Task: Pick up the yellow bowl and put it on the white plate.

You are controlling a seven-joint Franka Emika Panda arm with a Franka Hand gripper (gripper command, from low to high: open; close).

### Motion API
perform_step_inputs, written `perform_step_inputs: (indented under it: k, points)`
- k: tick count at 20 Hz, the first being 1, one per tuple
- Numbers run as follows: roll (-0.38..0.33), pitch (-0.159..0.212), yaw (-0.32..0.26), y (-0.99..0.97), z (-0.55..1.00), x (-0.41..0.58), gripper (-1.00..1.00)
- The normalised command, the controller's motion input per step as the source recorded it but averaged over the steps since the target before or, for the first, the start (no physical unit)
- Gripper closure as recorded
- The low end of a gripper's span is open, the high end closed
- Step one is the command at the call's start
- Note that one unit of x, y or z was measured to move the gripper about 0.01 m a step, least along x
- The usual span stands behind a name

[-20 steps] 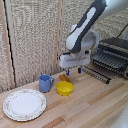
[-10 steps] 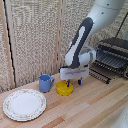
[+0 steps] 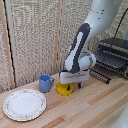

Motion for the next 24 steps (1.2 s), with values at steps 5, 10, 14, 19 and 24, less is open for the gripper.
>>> perform_step_inputs:
  k: [5, 10, 14, 19, 24]
  points:
    - [-0.04, -0.034, 0.0, 0.11, 0.0, -0.017, 1.0]
    - [-0.004, -0.037, 0.034, 0.14, 0.0, -0.003, 1.0]
    - [0.0, -0.001, 0.14, 0.22, 0.0, -0.088, 1.0]
    - [0.028, 0.078, 0.147, 0.09, 0.49, -0.016, 1.0]
    - [0.03, 0.078, 0.104, 0.0, 0.95, 0.273, 1.0]
